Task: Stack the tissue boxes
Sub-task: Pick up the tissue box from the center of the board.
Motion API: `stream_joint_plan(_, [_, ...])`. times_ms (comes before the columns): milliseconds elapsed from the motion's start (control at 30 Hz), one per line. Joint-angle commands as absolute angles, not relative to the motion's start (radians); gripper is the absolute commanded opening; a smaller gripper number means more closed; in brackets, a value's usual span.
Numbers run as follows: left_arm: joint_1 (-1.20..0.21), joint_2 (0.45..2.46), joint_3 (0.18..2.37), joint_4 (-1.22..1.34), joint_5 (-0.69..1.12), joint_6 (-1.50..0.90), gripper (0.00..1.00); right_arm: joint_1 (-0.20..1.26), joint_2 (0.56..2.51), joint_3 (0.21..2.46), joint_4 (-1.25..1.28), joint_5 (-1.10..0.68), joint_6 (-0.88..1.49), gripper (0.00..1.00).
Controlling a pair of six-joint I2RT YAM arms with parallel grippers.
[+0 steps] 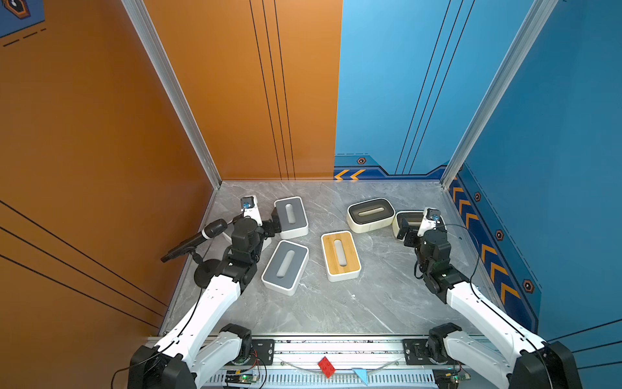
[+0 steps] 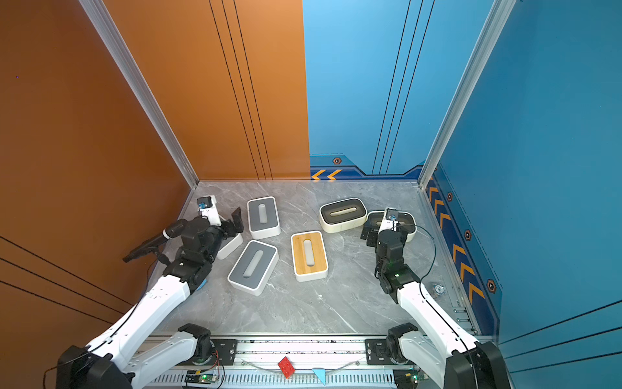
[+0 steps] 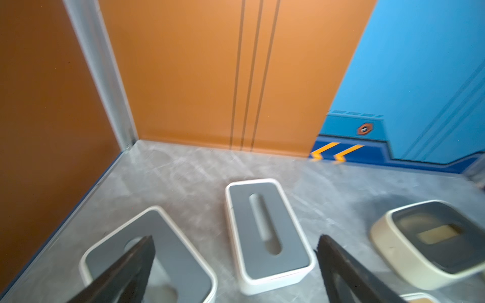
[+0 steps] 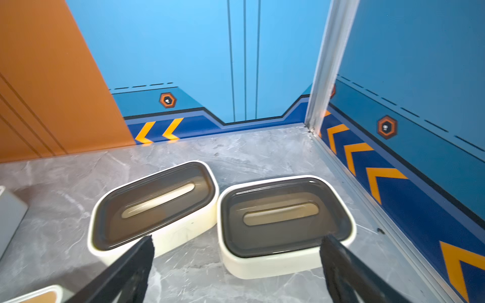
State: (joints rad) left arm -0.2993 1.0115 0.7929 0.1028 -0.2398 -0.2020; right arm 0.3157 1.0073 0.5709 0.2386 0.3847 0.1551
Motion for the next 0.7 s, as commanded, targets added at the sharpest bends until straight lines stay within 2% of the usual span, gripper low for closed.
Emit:
stream_joint_plan(0, [-0.328, 1.068, 1.032, -0.287, 0.017, -0.197, 0.98, 0.362, 1.037, 0.702, 0.029, 0.328, 0.175, 1.0])
stream_joint_plan(100, [-0.331, 1.162, 1.292, -0.534, 0.203, -0.076, 0.98, 0.413, 1.089, 0.773, -0.053, 0.289, 0.203, 1.0])
stream_joint_plan(167, [-0.33, 1.188, 1.342, -0.568, 0.329, 0.022, 0.98, 0.45, 1.121, 0.766, -0.027, 0.285, 0.226, 1.0])
stream_joint_plan(233, [-0.331, 1.183, 1.281, -0.503, 0.41, 0.089, 0.98, 0.491, 1.151, 0.745, 0.024, 0.268, 0.231, 1.0])
stream_joint_plan(367, [-0.319, 1.149, 1.012, -0.202, 0.55, 0.086, 0.98, 0.553, 1.164, 0.652, 0.177, 0.224, 0.177, 1.0])
stream_joint_plan(467, [-0.325, 1.156, 1.017, -0.214, 0.62, 0.087, 0.98, 0.544, 1.167, 0.618, 0.22, 0.135, 0.226, 1.0])
stream_joint_plan(667, [-0.297, 1.097, 0.971, -0.214, 0.616, 0.118, 0.98, 0.557, 1.303, 0.653, 0.216, 0.072, 0.185, 1.0])
